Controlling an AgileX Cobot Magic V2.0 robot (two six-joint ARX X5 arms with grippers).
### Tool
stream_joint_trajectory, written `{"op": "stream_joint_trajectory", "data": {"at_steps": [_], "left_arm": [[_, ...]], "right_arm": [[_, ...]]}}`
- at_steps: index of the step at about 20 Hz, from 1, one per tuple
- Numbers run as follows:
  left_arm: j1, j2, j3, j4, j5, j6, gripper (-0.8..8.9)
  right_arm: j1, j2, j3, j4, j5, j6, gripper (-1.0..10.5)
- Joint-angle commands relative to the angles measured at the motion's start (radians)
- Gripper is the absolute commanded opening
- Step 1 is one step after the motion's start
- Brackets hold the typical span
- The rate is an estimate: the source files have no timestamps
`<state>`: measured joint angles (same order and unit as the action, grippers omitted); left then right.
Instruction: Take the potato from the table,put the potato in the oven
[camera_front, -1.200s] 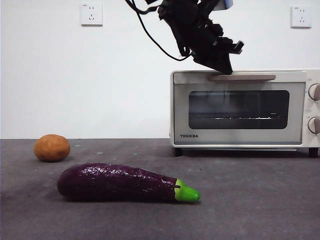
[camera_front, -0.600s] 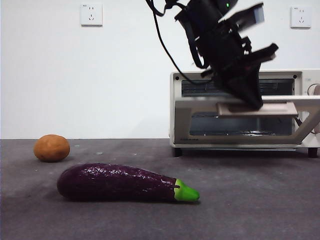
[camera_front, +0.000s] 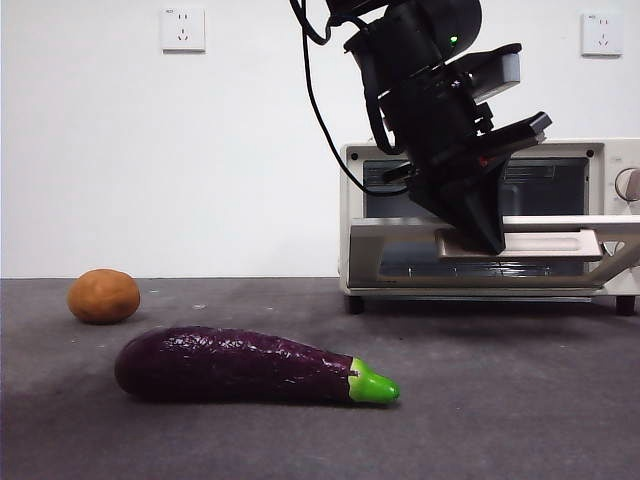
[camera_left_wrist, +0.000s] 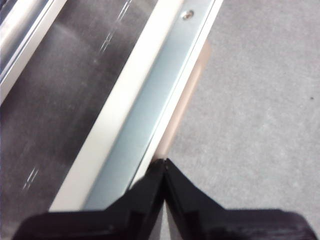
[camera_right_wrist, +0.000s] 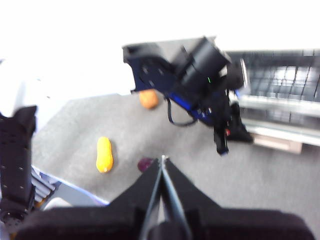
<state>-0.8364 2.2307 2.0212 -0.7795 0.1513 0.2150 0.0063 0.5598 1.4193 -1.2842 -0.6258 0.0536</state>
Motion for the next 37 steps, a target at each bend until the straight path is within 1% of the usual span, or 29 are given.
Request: {"op": "stream_joint_trajectory", "data": {"at_steps": [1, 5, 8, 11, 15, 19, 25, 27, 35, 37], "left_arm": [[0.008, 0.029, -0.011, -0.003, -0.038, -0.023, -0.08], [0.003, 0.029, -0.011, -0.020, 0.034, -0.029, -0.08], [0.001, 0.029, -0.011, -0.029, 0.067, -0.034, -0.08], [-0.001, 0.029, -0.011, -0.043, 0.098, -0.033, -0.08], [-0.001, 0.028, -0.011, -0.044, 0.165, -0.038, -0.08], [0.000, 0.016, -0.011, -0.063, 0.198, -0.056, -0.08], [0.000, -0.037, -0.011, -0.129, 0.204, -0.054, -0.08], [0.000, -0.064, -0.011, -0.162, 0.199, -0.040, -0.08], [0.016, -0.225, -0.011, -0.357, 0.108, 0.011, -0.08], [0.022, -0.269, -0.011, -0.389, 0.108, 0.029, -0.08]], "right_arm": [[0.001, -0.002, 0.030, -0.008, -0.002, -0.008, 0.0], [0.001, -0.001, 0.046, -0.031, -0.002, -0.008, 0.0], [0.001, -0.001, 0.046, -0.035, 0.003, -0.009, 0.0], [0.001, -0.001, 0.046, -0.035, 0.037, -0.009, 0.0], [0.001, -0.001, 0.046, -0.035, 0.108, -0.008, 0.0], [0.001, 0.002, 0.046, -0.051, 0.121, -0.008, 0.0], [0.001, 0.021, 0.044, -0.086, 0.121, -0.001, 0.0], [0.001, 0.026, 0.044, -0.086, 0.121, -0.001, 0.0], [0.001, 0.073, 0.043, -0.085, 0.121, -0.005, 0.0], [0.001, 0.084, 0.043, -0.079, 0.119, -0.006, 0.0]]}}
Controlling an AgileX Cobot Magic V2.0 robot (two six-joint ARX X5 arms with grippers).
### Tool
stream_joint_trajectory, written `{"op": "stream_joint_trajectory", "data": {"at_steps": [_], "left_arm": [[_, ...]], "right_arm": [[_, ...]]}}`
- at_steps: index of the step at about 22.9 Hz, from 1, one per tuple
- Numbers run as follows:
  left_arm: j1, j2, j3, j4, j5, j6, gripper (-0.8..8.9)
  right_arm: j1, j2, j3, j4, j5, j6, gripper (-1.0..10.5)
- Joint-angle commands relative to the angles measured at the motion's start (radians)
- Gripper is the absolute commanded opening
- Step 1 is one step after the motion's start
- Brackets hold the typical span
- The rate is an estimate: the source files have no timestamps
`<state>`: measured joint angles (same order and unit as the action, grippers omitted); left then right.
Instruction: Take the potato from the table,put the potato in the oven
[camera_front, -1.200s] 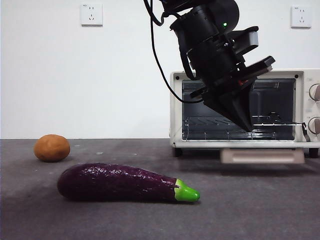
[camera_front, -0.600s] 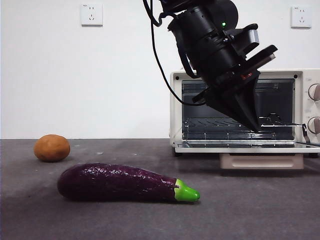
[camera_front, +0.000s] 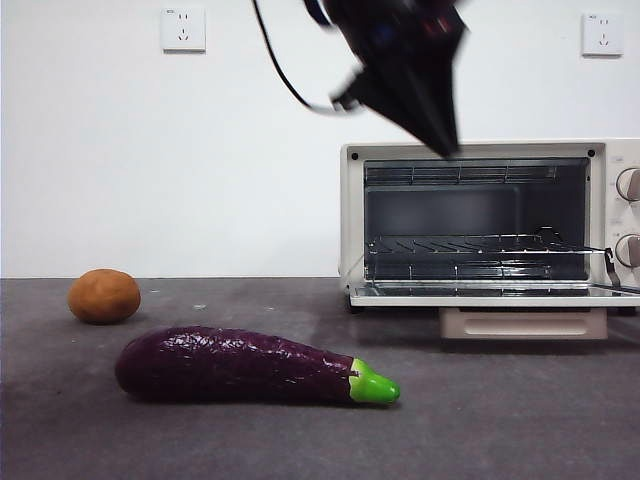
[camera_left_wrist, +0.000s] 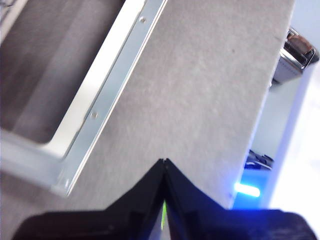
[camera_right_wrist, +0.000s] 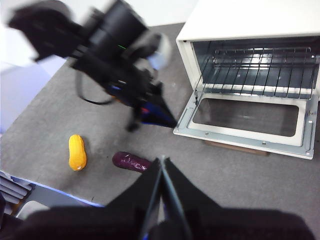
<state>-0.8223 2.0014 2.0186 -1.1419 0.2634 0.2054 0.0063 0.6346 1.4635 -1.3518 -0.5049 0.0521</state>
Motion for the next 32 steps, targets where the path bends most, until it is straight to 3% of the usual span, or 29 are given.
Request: {"op": "stream_joint_trajectory", "data": {"at_steps": [1, 8, 10, 13, 14, 18, 24, 28, 32], "left_arm": [[0.011, -0.068, -0.008, -0.040, -0.004, 0.041, -0.08], [0.027, -0.274, -0.008, -0.079, -0.003, 0.040, -0.08], [0.028, -0.363, -0.008, -0.103, -0.002, 0.031, -0.08], [0.027, -0.488, -0.008, -0.152, -0.002, 0.030, -0.08], [0.027, -0.515, -0.008, -0.163, -0.003, 0.030, -0.08], [0.027, -0.605, -0.008, -0.172, -0.027, 0.015, -0.08], [0.027, -0.723, -0.009, -0.175, -0.182, -0.050, -0.08], [0.027, -0.798, -0.019, -0.176, -0.182, -0.078, -0.08], [0.027, -0.884, -0.078, -0.176, -0.209, -0.091, -0.08]], "right_arm": [[0.001, 0.015, -0.001, -0.007, -0.006, -0.005, 0.0], [0.001, 0.039, -0.003, 0.056, -0.099, -0.007, 0.0], [0.001, 0.057, -0.003, 0.104, -0.191, 0.014, 0.0], [0.001, 0.107, -0.003, 0.218, -0.424, 0.062, 0.0], [0.001, 0.120, -0.003, 0.246, -0.444, 0.080, 0.0], [0.001, 0.164, -0.002, 0.348, -0.445, 0.131, 0.1], [0.047, 0.235, -0.002, 0.533, -0.445, 0.233, 0.1], [0.157, 0.290, -0.002, 0.643, -0.404, 0.274, 0.1], [0.343, 0.369, -0.002, 0.714, -0.284, 0.289, 0.1]]}}
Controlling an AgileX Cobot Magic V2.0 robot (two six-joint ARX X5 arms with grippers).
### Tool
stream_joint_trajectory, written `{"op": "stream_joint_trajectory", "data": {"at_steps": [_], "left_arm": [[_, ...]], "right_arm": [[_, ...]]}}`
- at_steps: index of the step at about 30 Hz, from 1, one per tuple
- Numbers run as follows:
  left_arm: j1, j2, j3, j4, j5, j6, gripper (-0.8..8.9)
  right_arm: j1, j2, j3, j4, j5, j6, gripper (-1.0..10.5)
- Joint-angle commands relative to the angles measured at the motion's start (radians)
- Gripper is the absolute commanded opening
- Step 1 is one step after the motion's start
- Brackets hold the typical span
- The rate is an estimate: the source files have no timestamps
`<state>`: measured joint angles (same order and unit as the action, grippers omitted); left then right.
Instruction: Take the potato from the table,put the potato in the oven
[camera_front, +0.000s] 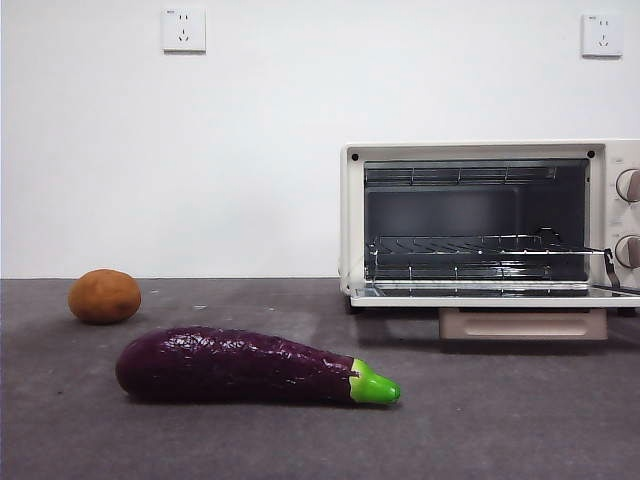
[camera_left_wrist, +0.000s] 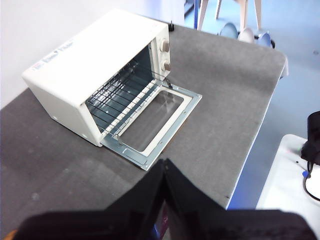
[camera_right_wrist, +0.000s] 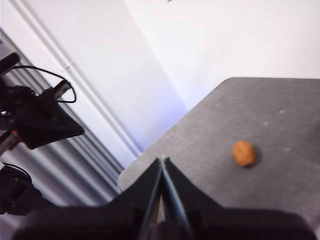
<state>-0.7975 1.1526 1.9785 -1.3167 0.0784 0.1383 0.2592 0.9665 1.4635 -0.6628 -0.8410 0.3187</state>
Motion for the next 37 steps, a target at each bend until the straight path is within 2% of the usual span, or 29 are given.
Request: {"op": "stream_joint_trajectory", "data": {"at_steps": [1, 6, 10, 14, 17, 20, 24, 27, 32, 37], "left_arm": [[0.002, -0.058, -0.061, -0.001, -0.047, -0.031, -0.08], [0.002, -0.201, -0.243, -0.001, -0.148, -0.055, -0.08], [0.002, -0.324, -0.393, -0.001, -0.204, -0.088, -0.08], [0.002, -0.460, -0.513, -0.001, -0.277, -0.095, -0.08], [0.002, -0.559, -0.565, -0.001, -0.292, -0.115, -0.08], [0.002, -0.650, -0.581, -0.001, -0.308, -0.135, -0.08], [0.002, -0.743, -0.583, -0.002, -0.481, -0.134, -0.08], [0.000, -0.792, -0.583, -0.002, -0.496, -0.138, -0.08], [-0.023, -0.830, -0.583, -0.002, -0.493, -0.151, -0.08], [-0.042, -0.830, -0.589, -0.002, -0.491, -0.170, -0.08]], "right_arm": [[0.138, 0.059, -0.001, 0.037, 0.085, 0.022, 0.1], [0.371, 0.219, 0.046, 0.071, 0.263, -0.018, 0.1], [0.478, 0.388, 0.169, 0.049, 0.340, -0.056, 0.1], [0.554, 0.593, 0.378, -0.027, 0.412, -0.116, 0.1], [0.581, 0.747, 0.559, -0.093, 0.479, -0.153, 0.1], [0.592, 0.895, 0.734, -0.128, 0.508, -0.166, 0.6], [0.592, 1.064, 0.940, -0.130, 0.538, -0.162, 1.0], [0.594, 1.159, 1.054, -0.130, 0.584, -0.163, 1.0], [0.599, 1.262, 1.126, -0.070, 0.664, -0.180, 1.0], [0.600, 1.333, 1.125, 0.046, 0.686, -0.211, 1.0]]}}
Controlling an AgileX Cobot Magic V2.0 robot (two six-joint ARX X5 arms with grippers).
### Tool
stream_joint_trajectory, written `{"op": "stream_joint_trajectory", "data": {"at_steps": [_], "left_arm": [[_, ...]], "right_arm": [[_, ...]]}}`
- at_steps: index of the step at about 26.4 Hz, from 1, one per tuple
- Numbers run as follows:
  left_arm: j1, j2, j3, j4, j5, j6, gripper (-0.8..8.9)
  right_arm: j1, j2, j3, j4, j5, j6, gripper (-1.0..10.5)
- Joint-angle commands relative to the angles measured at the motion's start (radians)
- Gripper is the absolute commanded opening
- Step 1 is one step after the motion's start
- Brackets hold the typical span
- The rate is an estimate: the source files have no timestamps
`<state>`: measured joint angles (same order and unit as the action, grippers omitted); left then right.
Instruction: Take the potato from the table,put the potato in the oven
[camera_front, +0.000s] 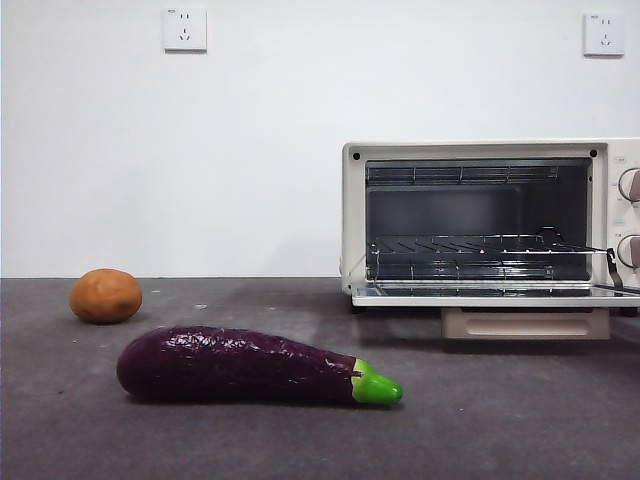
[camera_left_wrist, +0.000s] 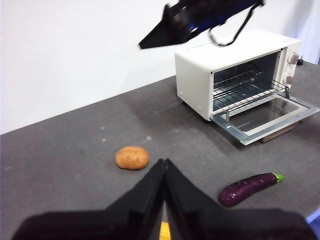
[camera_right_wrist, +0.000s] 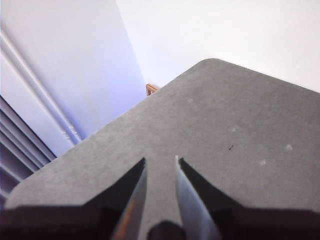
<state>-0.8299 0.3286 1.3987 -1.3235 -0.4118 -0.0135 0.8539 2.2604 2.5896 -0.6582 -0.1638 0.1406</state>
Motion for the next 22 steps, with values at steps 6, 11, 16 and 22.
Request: {"op": "stream_joint_trajectory", "data": {"at_steps": [6, 11, 16, 22], "left_arm": [[-0.016, -0.006, -0.063, 0.005, -0.009, -0.017, -0.08], [-0.016, -0.006, -0.124, 0.005, -0.008, -0.016, -0.08], [-0.016, -0.006, -0.167, 0.005, -0.045, -0.008, -0.08], [-0.016, -0.006, -0.169, 0.005, -0.098, 0.061, -0.08]], "right_arm": [[0.011, 0.133, -0.001, 0.171, 0.068, -0.095, 1.0], [0.011, 0.215, -0.001, 0.198, 0.089, -0.095, 1.8], [0.011, 0.279, -0.001, 0.206, 0.111, -0.092, 2.6], [0.011, 0.345, -0.001, 0.229, 0.120, -0.069, 4.9]]}}
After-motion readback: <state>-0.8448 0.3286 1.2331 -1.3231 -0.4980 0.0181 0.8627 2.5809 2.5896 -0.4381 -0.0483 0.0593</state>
